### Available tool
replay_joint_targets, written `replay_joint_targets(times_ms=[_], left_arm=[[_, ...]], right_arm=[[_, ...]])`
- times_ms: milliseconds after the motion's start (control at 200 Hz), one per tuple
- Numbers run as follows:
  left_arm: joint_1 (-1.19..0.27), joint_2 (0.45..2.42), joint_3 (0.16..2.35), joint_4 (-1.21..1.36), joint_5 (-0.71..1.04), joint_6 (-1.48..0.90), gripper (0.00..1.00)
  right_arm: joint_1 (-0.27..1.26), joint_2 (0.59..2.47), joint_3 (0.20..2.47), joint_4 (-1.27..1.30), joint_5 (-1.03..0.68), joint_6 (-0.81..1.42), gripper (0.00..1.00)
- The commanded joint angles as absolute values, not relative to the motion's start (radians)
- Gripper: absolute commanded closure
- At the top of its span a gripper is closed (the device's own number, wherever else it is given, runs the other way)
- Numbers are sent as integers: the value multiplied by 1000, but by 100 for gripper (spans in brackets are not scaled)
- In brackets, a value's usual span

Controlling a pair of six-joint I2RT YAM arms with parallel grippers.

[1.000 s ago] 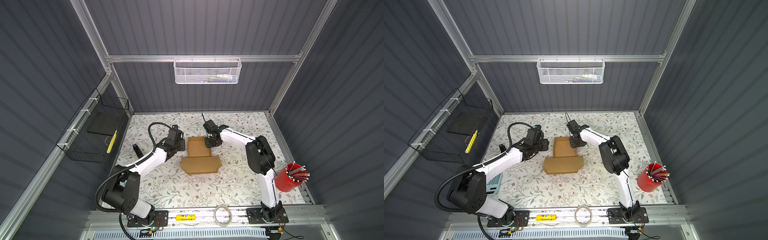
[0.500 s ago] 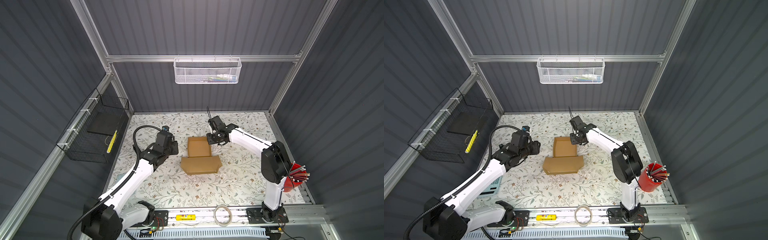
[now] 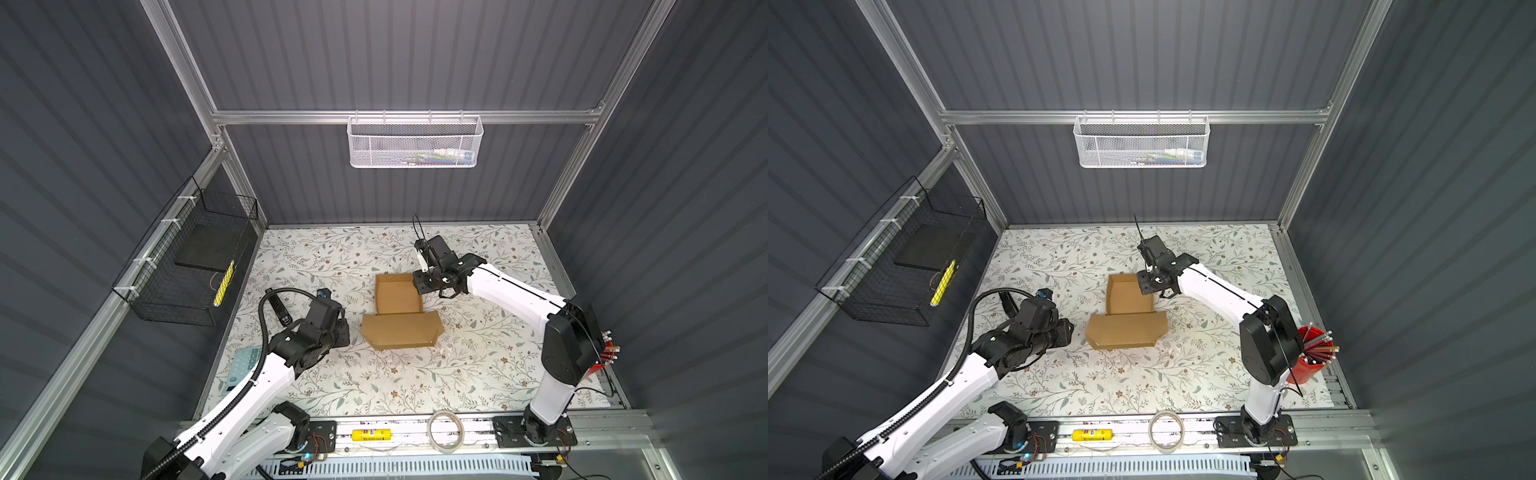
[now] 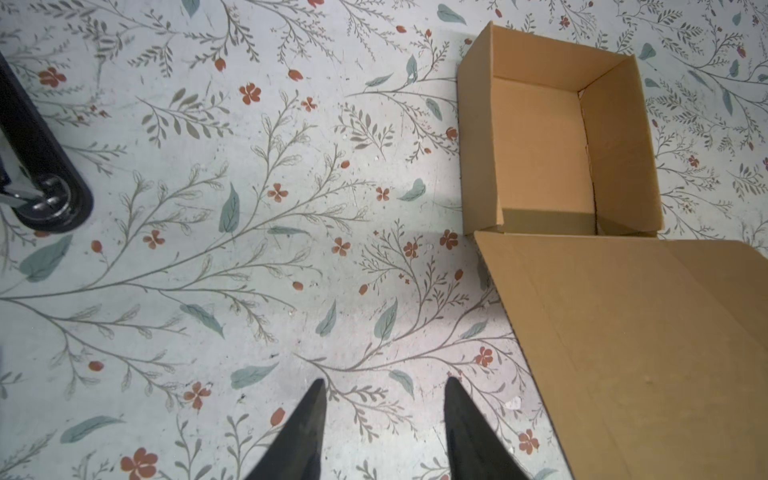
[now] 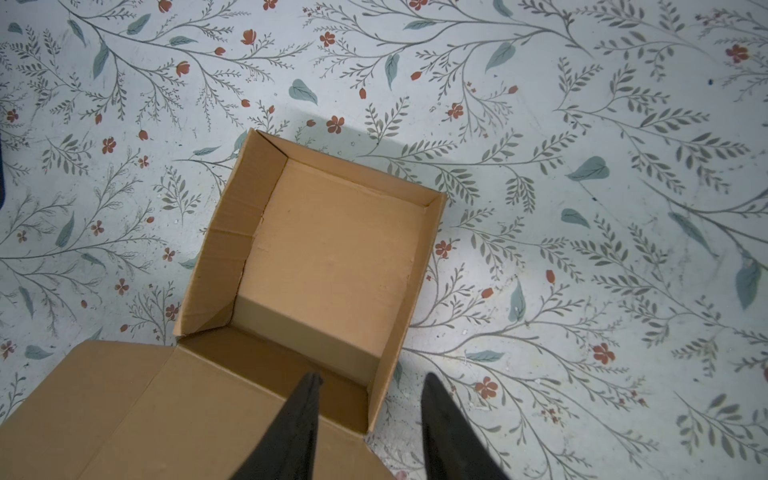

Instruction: Fold the paper box

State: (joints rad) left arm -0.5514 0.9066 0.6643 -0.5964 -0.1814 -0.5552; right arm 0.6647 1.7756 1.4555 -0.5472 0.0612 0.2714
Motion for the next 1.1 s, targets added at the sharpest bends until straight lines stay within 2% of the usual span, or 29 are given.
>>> replay_joint_targets(times_ms=[0,215,605,895,1091], left_arm=[[-571,874,623,-636,-173,-639,54],[-614,850,562,-605,-131,-720,54],[-773,839,440,-436,-131,-910,54],[-911,786,340,-266,-237,-1070,54],[-1007,826,325,-157,-314,-1121,54]], right_arm=[[676,1749,1432,-554,80,263,57],[691,1724,1396,-549,83,253,57],[696,1718,1381,-538,60,234,57],[696,1760,1398,-543,59,192,57],[696,1776,1411,-544,63,187,57]])
